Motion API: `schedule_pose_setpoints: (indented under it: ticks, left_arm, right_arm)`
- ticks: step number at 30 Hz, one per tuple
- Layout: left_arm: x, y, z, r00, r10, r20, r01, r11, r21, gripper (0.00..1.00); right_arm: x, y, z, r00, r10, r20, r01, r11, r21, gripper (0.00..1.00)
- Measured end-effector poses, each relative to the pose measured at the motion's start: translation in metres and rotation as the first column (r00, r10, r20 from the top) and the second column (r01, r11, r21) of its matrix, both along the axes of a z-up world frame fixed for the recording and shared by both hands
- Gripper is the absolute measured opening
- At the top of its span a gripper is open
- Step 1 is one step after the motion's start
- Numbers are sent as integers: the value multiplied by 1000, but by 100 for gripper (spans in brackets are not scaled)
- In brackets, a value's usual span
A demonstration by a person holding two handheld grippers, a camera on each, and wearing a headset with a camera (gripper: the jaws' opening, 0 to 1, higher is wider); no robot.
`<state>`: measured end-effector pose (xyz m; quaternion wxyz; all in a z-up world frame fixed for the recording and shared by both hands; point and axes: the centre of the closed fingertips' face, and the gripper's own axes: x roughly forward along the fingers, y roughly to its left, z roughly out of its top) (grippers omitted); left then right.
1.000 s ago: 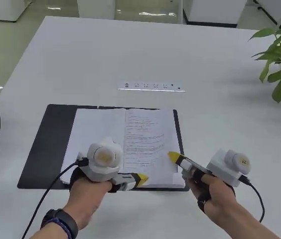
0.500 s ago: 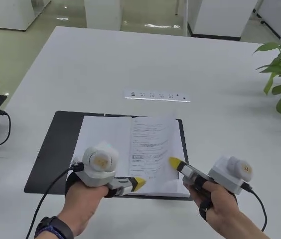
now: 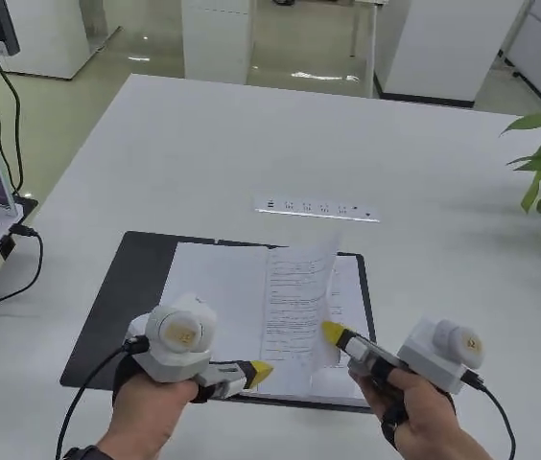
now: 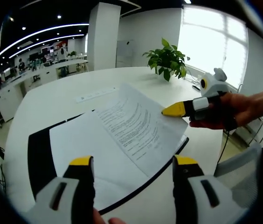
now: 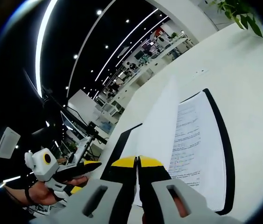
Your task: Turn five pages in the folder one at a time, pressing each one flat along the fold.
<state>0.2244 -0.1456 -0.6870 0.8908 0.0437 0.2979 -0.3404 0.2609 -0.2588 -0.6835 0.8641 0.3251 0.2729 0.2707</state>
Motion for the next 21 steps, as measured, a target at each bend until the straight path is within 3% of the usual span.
schedule_pose_setpoints:
  ticks: [11,21]
  left_arm:
    - [-5,20,1,1000,22,4,-23,1000,6,68]
    - [-1,62,6,997,76,22,-76,997,14,68]
  right_arm:
    - [5,42,10,997,76,23,-76,997,8,0]
    - [6,88,16,988,150,36,-151,988,24,0]
